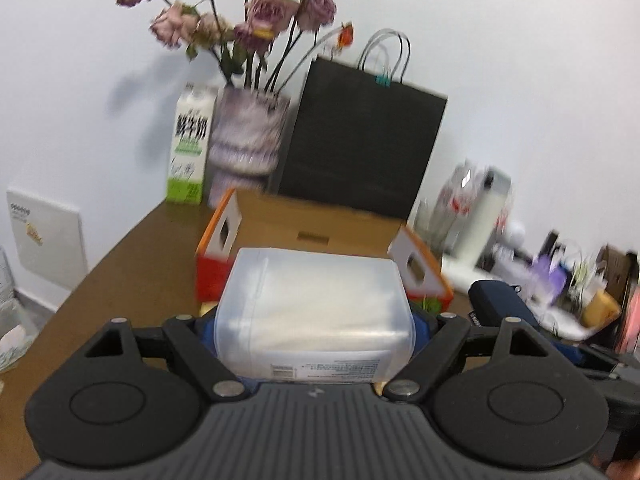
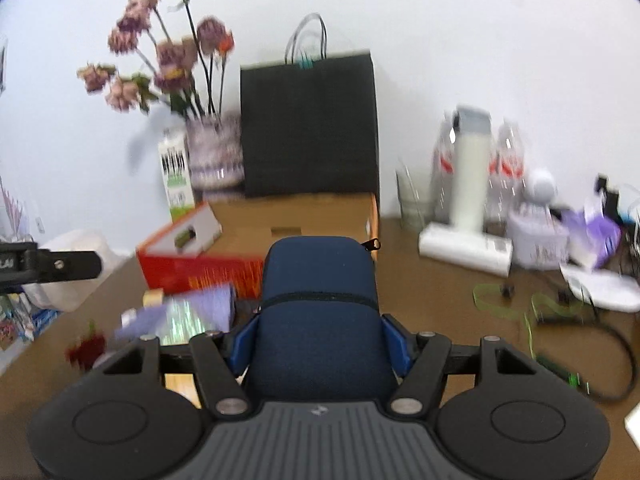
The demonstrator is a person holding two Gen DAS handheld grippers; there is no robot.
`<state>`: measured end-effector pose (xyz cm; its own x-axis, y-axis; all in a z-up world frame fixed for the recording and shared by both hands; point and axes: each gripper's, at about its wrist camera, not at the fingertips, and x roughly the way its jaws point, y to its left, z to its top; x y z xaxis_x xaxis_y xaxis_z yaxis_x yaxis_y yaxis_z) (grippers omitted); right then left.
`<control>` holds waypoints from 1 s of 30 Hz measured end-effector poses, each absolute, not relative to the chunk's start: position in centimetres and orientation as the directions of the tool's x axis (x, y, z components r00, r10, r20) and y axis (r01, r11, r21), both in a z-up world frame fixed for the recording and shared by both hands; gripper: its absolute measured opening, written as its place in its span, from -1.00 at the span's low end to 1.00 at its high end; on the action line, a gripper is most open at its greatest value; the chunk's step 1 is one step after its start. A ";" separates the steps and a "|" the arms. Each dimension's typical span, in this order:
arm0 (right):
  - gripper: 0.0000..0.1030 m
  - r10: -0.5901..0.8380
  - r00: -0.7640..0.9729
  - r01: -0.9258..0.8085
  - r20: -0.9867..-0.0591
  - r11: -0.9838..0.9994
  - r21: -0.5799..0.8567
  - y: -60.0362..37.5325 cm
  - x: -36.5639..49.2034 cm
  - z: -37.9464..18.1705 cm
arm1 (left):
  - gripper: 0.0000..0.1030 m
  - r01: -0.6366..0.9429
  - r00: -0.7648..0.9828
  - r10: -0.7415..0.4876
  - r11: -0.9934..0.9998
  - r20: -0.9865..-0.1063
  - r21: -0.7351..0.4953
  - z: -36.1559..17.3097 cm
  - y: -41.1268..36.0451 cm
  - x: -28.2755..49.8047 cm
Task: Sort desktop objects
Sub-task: 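Carry both items into the red cardboard box and open both grippers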
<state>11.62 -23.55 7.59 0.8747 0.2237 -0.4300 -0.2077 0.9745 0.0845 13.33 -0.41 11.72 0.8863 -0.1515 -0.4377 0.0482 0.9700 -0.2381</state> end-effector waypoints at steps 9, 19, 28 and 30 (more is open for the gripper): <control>0.23 0.195 0.885 -0.168 -0.424 0.981 0.100 -19.9 24.3 8.4 | 0.63 -0.017 0.879 -0.104 0.969 -0.466 -0.248 11.1 -1.0 25.9; 0.23 0.214 0.796 -0.207 -0.567 0.975 0.078 -17.8 34.8 2.5 | 0.63 -0.097 0.826 -0.056 0.966 -0.561 -0.239 5.3 0.5 35.1; 0.34 0.196 0.764 -0.231 -0.615 0.973 0.023 -16.5 35.8 0.8 | 0.67 -0.076 0.772 -0.059 0.980 -0.633 -0.185 3.5 -0.2 36.9; 0.63 0.202 0.772 -0.237 -0.602 0.971 0.022 -16.5 35.1 1.3 | 0.78 -0.076 0.765 -0.062 0.980 -0.641 -0.185 3.3 -0.2 37.0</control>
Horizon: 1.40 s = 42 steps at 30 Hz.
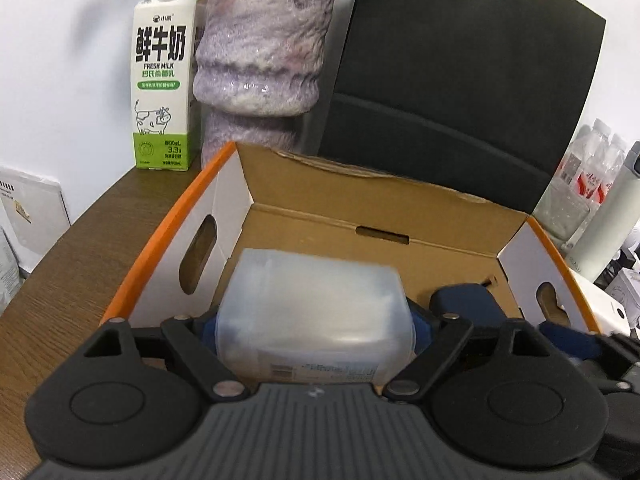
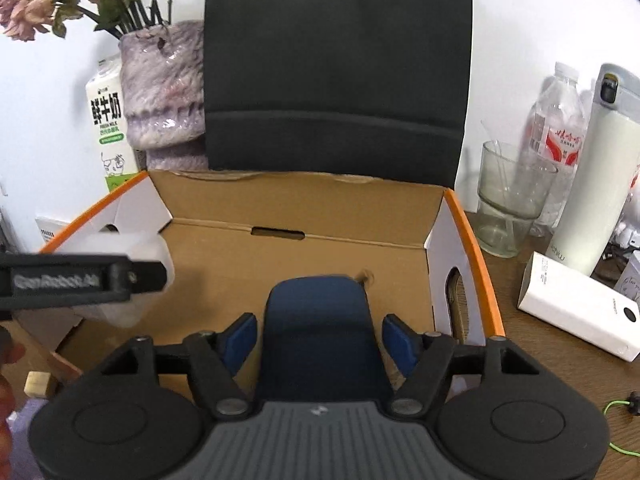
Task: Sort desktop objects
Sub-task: 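Carry both items into the red cardboard box and open both grippers, then grasp the white bottle cap with the left gripper while the right grasps the plush toy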
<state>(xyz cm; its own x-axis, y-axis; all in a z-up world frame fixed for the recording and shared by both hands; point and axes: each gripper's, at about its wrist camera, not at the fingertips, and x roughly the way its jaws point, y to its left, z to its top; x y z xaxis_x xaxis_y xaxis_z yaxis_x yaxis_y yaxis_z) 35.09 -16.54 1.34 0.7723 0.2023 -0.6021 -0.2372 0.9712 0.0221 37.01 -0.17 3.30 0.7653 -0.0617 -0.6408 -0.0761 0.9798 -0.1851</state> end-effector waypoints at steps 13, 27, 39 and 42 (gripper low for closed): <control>1.00 0.225 0.766 -0.253 -0.602 0.967 0.040 -17.2 33.4 4.0 | 1.00 -0.020 0.781 -0.100 0.983 -0.617 -0.184 6.1 -0.9 34.6; 1.00 0.243 0.823 -0.247 -0.513 0.967 0.061 -19.8 22.8 7.7 | 1.00 0.021 0.869 -0.121 0.978 -0.479 -0.208 11.2 2.2 22.8; 1.00 0.291 0.775 -0.295 -0.560 0.952 0.086 -20.5 11.6 4.8 | 1.00 -0.003 0.847 -0.032 0.998 -0.530 -0.066 8.0 6.6 13.7; 1.00 0.284 0.756 -0.289 -0.590 0.953 0.089 -20.0 9.8 3.2 | 1.00 0.005 0.834 -0.038 0.998 -0.551 -0.061 6.3 7.2 11.8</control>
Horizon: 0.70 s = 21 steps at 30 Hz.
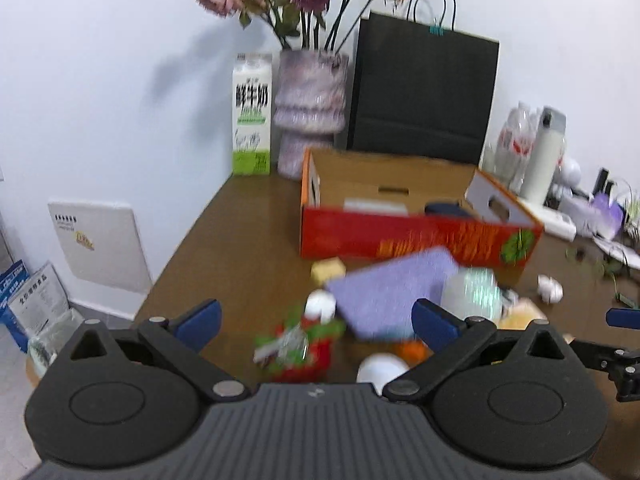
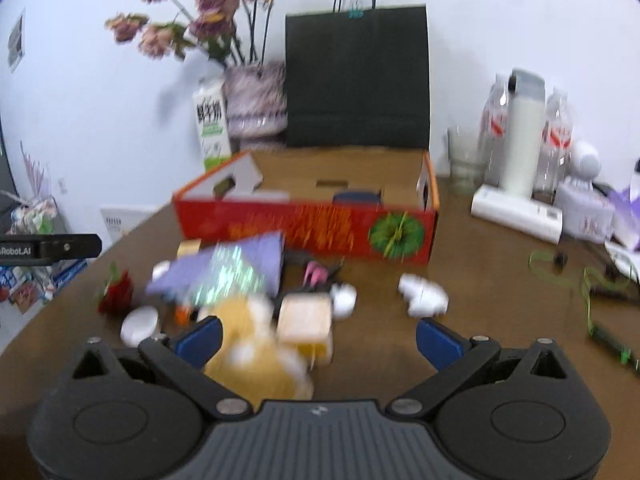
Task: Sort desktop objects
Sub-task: 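Grasp the white bottle cap with the left gripper while the right grasps the plush toy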
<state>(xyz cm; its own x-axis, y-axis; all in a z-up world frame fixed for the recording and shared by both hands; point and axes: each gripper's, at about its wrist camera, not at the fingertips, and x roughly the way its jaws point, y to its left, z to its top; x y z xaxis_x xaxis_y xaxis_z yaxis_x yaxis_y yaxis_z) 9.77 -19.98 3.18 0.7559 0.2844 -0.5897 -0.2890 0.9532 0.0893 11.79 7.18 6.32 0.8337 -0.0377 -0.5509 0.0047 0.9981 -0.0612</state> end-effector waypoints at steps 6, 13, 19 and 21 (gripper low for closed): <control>1.00 0.295 0.737 -0.263 -0.608 0.954 0.144 -19.4 8.0 1.8 | 1.00 0.021 0.799 -0.057 0.998 -0.598 -0.067 3.8 7.8 9.4; 1.00 0.275 0.727 -0.239 -0.630 0.960 0.144 -17.3 9.2 1.4 | 1.00 0.093 0.790 -0.097 0.995 -0.606 -0.037 2.6 4.7 10.0; 1.00 0.255 0.721 -0.217 -0.645 0.966 0.140 -16.5 10.3 0.2 | 0.68 0.101 0.743 -0.083 0.995 -0.664 -0.011 0.6 2.6 12.1; 0.98 0.252 0.726 -0.217 -0.641 0.967 0.134 -16.4 10.5 -0.2 | 0.67 0.081 0.738 -0.083 0.996 -0.669 -0.034 0.1 2.4 12.7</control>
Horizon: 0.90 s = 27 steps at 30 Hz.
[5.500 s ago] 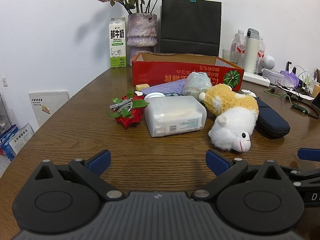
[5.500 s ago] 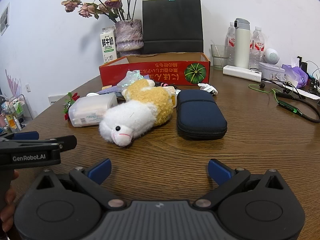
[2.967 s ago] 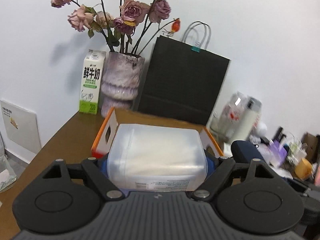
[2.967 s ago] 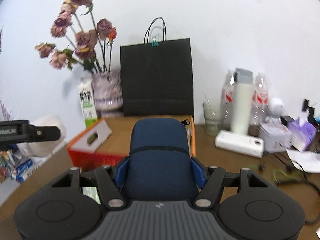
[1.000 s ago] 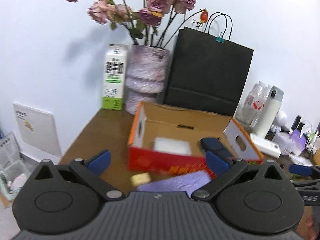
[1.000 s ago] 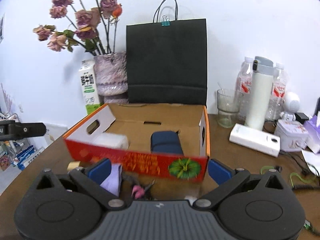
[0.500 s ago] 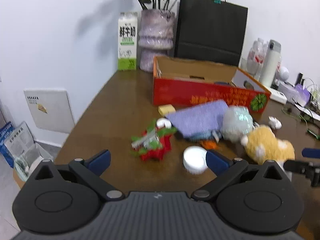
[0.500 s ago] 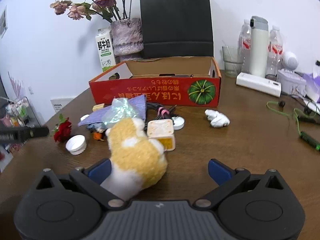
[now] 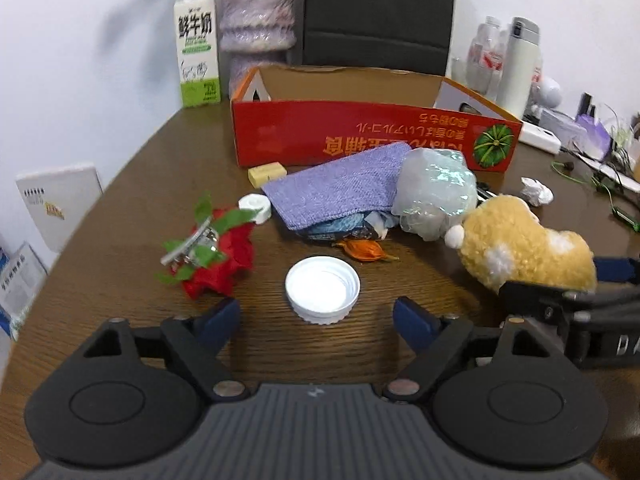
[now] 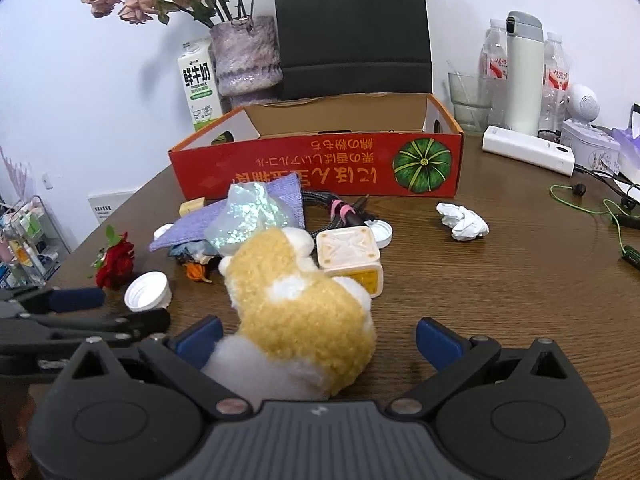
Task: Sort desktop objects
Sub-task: 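Grasp the white bottle cap with the left gripper while the right grasps the plush toy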
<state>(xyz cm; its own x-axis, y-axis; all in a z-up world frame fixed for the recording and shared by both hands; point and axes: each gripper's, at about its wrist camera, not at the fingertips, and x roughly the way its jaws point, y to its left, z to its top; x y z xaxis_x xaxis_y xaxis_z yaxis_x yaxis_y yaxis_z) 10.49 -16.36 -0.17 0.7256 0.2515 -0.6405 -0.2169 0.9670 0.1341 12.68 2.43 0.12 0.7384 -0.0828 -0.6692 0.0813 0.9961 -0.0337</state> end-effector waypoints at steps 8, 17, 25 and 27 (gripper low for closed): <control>0.40 0.338 0.713 -0.272 -0.614 0.941 0.202 -16.7 10.2 -0.6 | -0.16 0.049 0.772 -0.049 0.999 -0.634 -0.018 0.0 2.1 12.8; 0.25 0.341 0.768 -0.264 -0.541 0.940 0.219 -18.5 8.4 0.2 | -0.21 0.100 0.806 -0.109 0.994 -0.582 -0.048 0.8 1.6 10.8; 0.25 0.321 0.804 -0.250 -0.500 0.946 0.207 -20.8 7.9 2.0 | -0.21 0.139 0.839 -0.153 0.988 -0.522 -0.066 3.4 1.8 9.5; 0.25 0.317 0.810 -0.240 -0.494 0.947 0.215 -21.6 8.2 2.5 | -0.21 0.148 0.846 -0.162 0.987 -0.508 -0.067 4.2 1.7 9.5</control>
<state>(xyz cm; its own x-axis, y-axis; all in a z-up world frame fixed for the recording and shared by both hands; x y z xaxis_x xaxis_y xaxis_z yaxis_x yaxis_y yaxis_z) 8.24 -21.64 2.47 0.8098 0.3173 -0.4935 -0.2402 0.9467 0.2146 9.51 1.67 4.24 0.8461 -0.1618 -0.5079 0.1483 0.9867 -0.0673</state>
